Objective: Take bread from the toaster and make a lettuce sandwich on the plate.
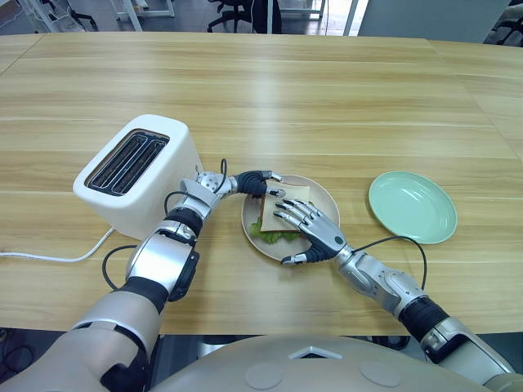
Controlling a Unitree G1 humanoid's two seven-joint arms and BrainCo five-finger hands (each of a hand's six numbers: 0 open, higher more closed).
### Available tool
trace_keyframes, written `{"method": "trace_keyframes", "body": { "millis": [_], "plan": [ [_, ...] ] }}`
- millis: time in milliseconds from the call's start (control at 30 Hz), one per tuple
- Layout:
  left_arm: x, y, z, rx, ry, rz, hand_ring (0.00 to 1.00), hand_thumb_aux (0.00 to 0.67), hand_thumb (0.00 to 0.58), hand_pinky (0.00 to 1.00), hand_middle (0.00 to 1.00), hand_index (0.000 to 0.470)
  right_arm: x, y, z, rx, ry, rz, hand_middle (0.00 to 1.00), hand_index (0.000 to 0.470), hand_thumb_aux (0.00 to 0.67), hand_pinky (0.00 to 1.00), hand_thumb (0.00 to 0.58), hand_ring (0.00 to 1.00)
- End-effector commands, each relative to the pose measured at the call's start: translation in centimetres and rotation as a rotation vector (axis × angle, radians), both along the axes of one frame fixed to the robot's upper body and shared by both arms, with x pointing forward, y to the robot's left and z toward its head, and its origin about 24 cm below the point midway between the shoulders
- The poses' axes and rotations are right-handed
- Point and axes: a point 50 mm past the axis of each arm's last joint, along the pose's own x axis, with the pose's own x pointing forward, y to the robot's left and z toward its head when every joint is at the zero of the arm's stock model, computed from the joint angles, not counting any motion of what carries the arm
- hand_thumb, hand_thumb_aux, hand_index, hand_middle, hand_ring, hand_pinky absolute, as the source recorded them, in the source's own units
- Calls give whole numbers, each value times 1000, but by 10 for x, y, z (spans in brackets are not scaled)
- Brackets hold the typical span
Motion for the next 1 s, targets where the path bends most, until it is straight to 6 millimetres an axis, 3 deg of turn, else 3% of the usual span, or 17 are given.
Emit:
{"method": "trace_keyframes", "body": {
  "millis": [33, 200, 400, 600, 767, 800, 833, 867, 900, 933, 967, 1000],
  "plan": [
    [15, -16, 34, -67, -183, -12, 0, 0, 0, 0, 0, 0, -33, -22, -55, -255, 319, 21, 0, 0, 0, 0, 0, 0],
    [25, -12, 53, -82, -289, 51, 0, 0, 0, 0, 0, 0, -35, -27, -58, -270, 379, 23, 0, 0, 0, 0, 0, 0],
    [41, 1, 88, -245, -402, 201, 0, 0, 0, 0, 0, 0, -35, -27, -58, -269, 385, 26, 0, 0, 0, 0, 0, 0],
    [44, 9, 101, -268, -480, 234, 0, 0, 0, 0, 0, 0, -33, -31, -55, -268, 380, 23, 0, 0, 0, 0, 0, 0],
    [43, 14, 110, -334, -519, 250, 0, 0, 0, 0, 0, 0, -18, -30, -38, -201, 260, -6, 0, 7, 11, 0, 18, 0],
    [42, 15, 112, -364, -527, 240, 0, 305, 408, 0, 0, 209, -13, -29, -30, -168, 214, -19, 0, 90, 131, 0, 205, 0],
    [40, 16, 113, -401, -530, 228, 0, 423, 501, 0, 0, 290, -8, -28, -22, -124, 168, -34, 0, 235, 342, 0, 441, 0],
    [37, 18, 115, -456, -525, 212, 0, 515, 549, 0, 0, 354, -1, -27, -9, -60, 107, -53, 0, 269, 391, 0, 480, 0],
    [35, 20, 117, -511, -520, 198, 0, 670, 580, 0, 0, 460, 4, -27, 2, 1, 59, -66, 0, 343, 499, 0, 542, 0],
    [33, 21, 118, -555, -523, 184, 0, 670, 580, 0, 0, 460, 6, -26, 12, 51, 28, -69, 0, 442, 644, 0, 579, 0],
    [30, 24, 120, -605, -525, 167, 86, 670, 580, 86, 86, 460, 9, -25, 22, 104, -5, -70, 0, 460, 670, 0, 580, 0],
    [27, 26, 121, -648, -526, 154, 361, 670, 580, 361, 361, 460, 10, -25, 31, 153, -34, -71, 0, 460, 670, 0, 580, 0]
  ]
}}
